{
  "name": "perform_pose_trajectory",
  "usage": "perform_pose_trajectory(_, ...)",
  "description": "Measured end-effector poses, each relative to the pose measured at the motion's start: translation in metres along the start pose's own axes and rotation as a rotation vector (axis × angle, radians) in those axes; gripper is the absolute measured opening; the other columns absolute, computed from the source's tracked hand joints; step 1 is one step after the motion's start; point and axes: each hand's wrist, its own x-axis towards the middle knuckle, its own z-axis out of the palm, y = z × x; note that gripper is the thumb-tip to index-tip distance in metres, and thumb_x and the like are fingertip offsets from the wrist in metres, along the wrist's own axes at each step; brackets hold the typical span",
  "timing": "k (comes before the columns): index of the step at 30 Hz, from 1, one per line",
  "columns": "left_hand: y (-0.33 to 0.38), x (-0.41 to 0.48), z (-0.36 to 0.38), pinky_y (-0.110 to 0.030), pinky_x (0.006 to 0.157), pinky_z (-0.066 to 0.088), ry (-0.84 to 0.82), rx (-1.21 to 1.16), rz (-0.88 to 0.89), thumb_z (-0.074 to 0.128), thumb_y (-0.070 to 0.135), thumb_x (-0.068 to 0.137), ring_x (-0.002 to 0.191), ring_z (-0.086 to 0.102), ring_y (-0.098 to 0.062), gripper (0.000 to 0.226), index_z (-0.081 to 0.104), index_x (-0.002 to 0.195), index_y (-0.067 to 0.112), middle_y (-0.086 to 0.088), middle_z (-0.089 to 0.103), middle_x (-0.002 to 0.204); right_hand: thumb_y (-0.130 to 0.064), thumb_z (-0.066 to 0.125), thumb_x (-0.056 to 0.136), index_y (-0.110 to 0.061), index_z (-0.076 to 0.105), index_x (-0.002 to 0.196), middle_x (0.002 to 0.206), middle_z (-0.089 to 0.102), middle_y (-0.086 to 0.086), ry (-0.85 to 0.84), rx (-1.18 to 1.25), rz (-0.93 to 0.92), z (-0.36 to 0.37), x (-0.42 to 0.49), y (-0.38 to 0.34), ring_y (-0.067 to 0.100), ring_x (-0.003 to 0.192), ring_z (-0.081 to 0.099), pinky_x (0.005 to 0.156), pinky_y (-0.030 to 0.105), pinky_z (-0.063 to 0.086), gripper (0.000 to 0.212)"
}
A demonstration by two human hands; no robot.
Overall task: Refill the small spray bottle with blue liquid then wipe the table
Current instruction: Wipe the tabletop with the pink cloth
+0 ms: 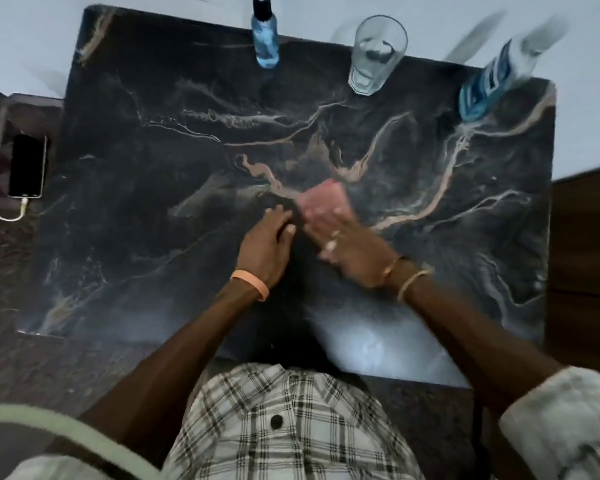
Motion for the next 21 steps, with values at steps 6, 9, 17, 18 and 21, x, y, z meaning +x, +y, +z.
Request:
perform_pose_trajectory(6, 0.035, -0.017, 0.056, -0.025, 0.118, 0.012, -0.168, 0.054, 0.144, 0.045, 0.017, 0.102, 0.148, 0.022, -0.026, 0.04, 0.048, 0.14, 0.003, -0.011, 0.039, 0.153, -0.025, 0.032, 0.105, -0.003, 0.019, 0.155, 0.163, 0.01, 0.016, 0.163, 0.241, 0.903, 0.008, -0.082, 0.041, 0.033, 0.151, 0.005, 0.121, 0.051, 0.006, 0.056)
perform_pose_trajectory(9, 0.033, -0.028, 0.062, -0.023, 0.118, 0.012, -0.137, 0.032, 0.113, 0.045, 0.016, 0.103, 0.148, 0.023, -0.023, 0.041, 0.048, 0.141, 0.003, -0.011, 0.039, 0.153, -0.027, 0.026, 0.104, 0.0, 0.014, 0.155, 0.162, 0.009, 0.023, 0.158, 0.216, 1.049, 0.015, -0.074, -0.058, 0.039, 0.15, 0.005, 0.118, 0.054, 0.007, 0.059)
perform_pose_trajectory(17, -0.024, -0.041, 0.003, -0.042, 0.12, 0.015, 0.091, 0.127, -0.126, 0.044, 0.008, 0.101, 0.145, 0.03, -0.029, 0.038, 0.052, 0.138, 0.009, -0.013, 0.043, 0.15, -0.039, 0.033, 0.102, -0.021, 0.032, 0.152, 0.161, 0.02, 0.009, -0.084, -0.014, -0.142, 0.001, 0.029, -0.13, 0.034, 0.151, 0.001, 0.118, 0.06, -0.006, 0.053)
perform_pose_trajectory(18, -0.029, -0.039, -0.007, -0.043, 0.118, 0.021, 0.135, 0.143, -0.165, 0.044, 0.008, 0.101, 0.143, 0.034, -0.031, 0.037, 0.053, 0.137, 0.008, -0.014, 0.045, 0.149, -0.04, 0.028, 0.104, -0.021, 0.028, 0.154, 0.164, 0.015, 0.007, -0.091, -0.038, -0.13, 0.001, 0.038, -0.124, 0.031, 0.151, -0.003, 0.12, 0.054, -0.009, 0.053)
perform_pose_trajectory(21, -0.028, -0.04, -0.02, -0.041, 0.11, 0.034, 0.145, 0.17, -0.199, 0.048, 0.01, 0.1, 0.135, 0.046, -0.033, 0.035, 0.056, 0.134, 0.005, -0.016, 0.05, 0.144, -0.041, 0.027, 0.105, -0.019, 0.024, 0.156, 0.165, 0.011, 0.005, -0.059, 0.047, -0.06, 0.004, 0.037, -0.124, 0.027, 0.152, -0.005, 0.121, 0.049, -0.005, 0.055)
